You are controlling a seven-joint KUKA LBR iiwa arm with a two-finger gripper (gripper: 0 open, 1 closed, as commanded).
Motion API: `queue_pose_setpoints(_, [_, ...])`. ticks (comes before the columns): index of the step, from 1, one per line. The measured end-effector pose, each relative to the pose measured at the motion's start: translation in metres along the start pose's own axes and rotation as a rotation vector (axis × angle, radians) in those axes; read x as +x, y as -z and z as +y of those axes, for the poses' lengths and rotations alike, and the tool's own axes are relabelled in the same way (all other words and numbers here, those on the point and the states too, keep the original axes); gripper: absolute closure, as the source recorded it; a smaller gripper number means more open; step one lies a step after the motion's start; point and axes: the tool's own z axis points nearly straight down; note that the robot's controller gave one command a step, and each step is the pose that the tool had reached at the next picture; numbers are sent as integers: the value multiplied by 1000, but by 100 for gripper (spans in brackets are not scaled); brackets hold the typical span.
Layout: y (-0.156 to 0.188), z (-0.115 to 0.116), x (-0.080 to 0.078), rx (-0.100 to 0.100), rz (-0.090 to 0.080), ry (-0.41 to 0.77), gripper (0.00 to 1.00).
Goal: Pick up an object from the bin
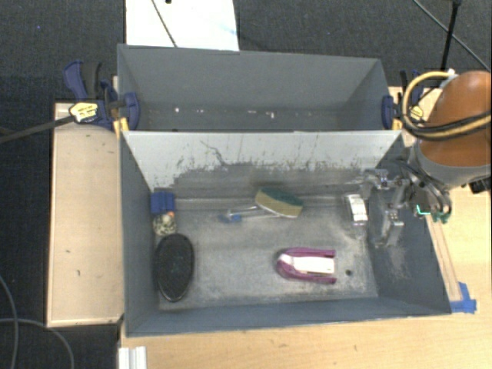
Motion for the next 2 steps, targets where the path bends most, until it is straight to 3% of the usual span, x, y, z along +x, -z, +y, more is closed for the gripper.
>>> queue_pose_setpoints(1, [-48, 58, 18, -3, -1, -47, 0])
queue_pose_setpoints(2, [-106, 84, 65, 2, 2, 77, 0])
